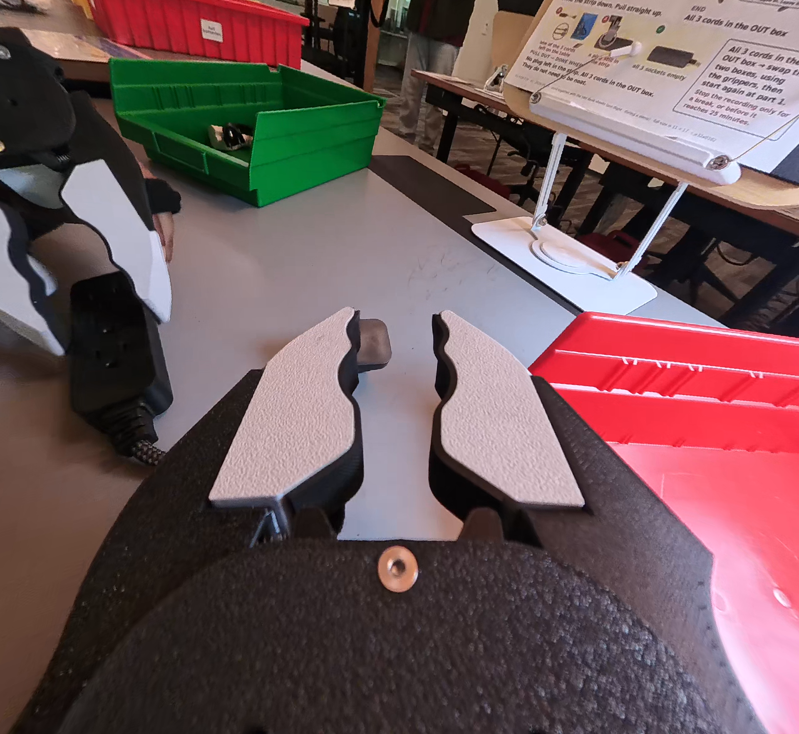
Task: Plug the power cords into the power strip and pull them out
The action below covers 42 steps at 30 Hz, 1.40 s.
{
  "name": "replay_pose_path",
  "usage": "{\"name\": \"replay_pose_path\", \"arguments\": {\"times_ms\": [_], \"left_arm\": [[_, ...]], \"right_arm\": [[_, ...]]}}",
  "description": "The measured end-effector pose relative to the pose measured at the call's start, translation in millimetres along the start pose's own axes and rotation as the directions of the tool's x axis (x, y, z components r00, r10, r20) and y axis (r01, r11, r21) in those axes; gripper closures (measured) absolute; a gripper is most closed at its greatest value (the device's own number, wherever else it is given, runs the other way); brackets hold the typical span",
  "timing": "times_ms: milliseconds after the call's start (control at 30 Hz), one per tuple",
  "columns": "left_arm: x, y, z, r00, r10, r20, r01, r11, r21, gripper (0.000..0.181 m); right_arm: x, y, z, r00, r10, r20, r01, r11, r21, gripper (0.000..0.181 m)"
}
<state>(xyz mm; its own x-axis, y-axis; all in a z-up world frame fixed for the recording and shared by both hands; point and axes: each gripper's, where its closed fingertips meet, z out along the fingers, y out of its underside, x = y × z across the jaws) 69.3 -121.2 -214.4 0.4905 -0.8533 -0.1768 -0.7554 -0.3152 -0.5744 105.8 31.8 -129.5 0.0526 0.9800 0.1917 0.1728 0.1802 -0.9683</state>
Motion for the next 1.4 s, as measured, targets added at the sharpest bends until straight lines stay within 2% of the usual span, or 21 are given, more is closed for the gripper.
{"name": "replay_pose_path", "arguments": {"times_ms": [67,433,533,667,800,933,1033,1100,1167,1267,1400], "left_arm": [[-1,3,1,1.0,0.002,0.005,-0.002,1.0,-0.004,0.141],[0,-9,9,0.996,0.08,-0.046,-0.076,0.995,0.068,0.141],[-5,-15,5,0.999,0.033,-0.026,-0.029,0.99,0.136,0.139],[-29,-25,-26,0.994,-0.088,0.061,0.067,0.954,0.293,0.134],[-69,-21,-81,0.947,-0.271,0.174,0.162,0.868,0.469,0.137],[-115,19,-148,0.811,-0.462,0.359,0.199,0.794,0.574,0.14],[-143,70,-192,0.658,-0.602,0.452,0.257,0.744,0.616,0.141],[-156,105,-212,0.563,-0.637,0.526,0.299,0.751,0.588,0.141],[-166,137,-225,0.487,-0.647,0.587,0.356,0.76,0.544,0.14],[-180,172,-236,0.398,-0.65,0.647,0.435,0.755,0.491,0.141],[-200,204,-228,0.375,-0.577,0.725,0.553,0.767,0.325,0.141]], "right_arm": [[0,1,1,1.0,0.006,0.003,-0.006,1.0,-0.001,0.15],[-2,-2,0,1.0,-0.005,0.006,0.005,1.0,0.014,0.151],[0,-3,-2,1.0,-0.009,-0.006,0.009,1.0,0.017,0.15],[5,-6,-5,1.0,-0.002,-0.023,0.003,1.0,0.031,0.15],[7,-8,-7,1.0,0.004,-0.031,-0.003,0.999,0.042,0.149],[8,-11,-9,0.999,-0.003,-0.045,0.006,0.999,0.052,0.149],[9,-12,-9,0.999,0.007,-0.041,-0.005,0.998,0.055,0.153],[8,-11,-9,0.999,0.009,-0.036,-0.007,0.998,0.056,0.164],[8,-10,-9,0.999,0.004,-0.037,-0.001,0.998,0.057,0.181],[8,-7,-8,0.999,-0.002,-0.041,0.004,0.999,0.042,0.181],[10,-5,-7,0.999,0.0,-0.051,0.002,0.999,0.034,0.181]]}}
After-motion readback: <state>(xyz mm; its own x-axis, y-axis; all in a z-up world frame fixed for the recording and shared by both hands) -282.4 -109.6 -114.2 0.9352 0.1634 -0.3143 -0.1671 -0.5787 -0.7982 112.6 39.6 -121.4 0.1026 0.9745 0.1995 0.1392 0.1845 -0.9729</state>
